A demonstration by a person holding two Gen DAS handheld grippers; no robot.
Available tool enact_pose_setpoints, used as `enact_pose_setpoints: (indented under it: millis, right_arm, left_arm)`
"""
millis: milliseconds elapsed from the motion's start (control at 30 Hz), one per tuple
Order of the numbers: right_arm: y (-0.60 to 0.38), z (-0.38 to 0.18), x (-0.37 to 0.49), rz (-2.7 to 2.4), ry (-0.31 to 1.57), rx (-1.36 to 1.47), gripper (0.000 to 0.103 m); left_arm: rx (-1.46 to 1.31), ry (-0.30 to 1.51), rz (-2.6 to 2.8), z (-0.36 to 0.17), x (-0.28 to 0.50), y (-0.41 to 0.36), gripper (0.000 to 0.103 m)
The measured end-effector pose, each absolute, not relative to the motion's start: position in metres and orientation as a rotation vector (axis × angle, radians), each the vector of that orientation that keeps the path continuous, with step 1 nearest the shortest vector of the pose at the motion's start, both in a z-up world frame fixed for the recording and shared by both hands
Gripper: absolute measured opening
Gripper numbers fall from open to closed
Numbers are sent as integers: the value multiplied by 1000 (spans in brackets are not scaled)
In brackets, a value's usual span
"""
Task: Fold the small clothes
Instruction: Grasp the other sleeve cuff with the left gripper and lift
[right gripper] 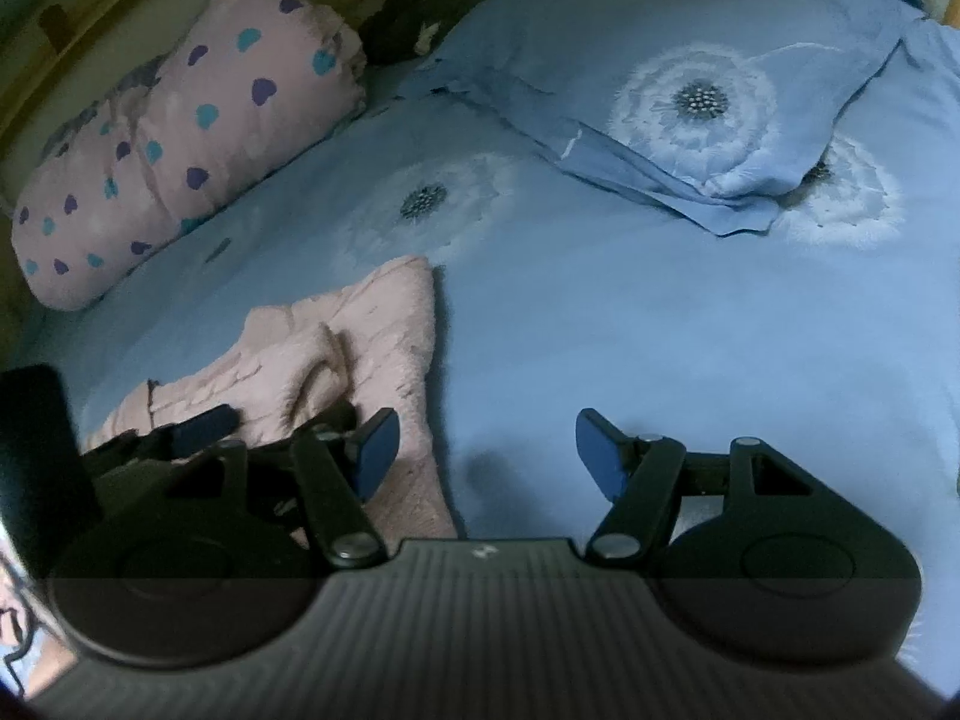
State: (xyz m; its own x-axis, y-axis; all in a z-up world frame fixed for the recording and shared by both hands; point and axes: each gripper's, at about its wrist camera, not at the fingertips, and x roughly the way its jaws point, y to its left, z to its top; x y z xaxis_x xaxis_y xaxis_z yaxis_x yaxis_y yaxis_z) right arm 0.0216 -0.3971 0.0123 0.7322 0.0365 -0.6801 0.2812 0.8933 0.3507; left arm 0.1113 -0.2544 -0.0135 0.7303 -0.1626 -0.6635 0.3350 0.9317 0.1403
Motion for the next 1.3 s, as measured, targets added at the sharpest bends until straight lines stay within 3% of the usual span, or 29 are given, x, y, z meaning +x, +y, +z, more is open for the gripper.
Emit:
enact_pose_setpoints:
  millis: [100, 200, 700, 1300]
  right_arm:
    - [-395, 12, 22, -138, 745, 450, 67]
    - [-394, 12, 23, -137, 747, 448, 67]
    - [-384, 12, 25, -104, 747, 441, 67]
    - [-355, 9, 33, -44, 777, 336, 67]
  left_arm:
    - [215, 696, -306, -8, 112, -246, 23]
    - [167, 676, -299, 3, 108, -235, 15]
    - [127, 470, -111, 66, 63, -120, 12]
    - [115, 667, 64, 23, 65, -14, 13]
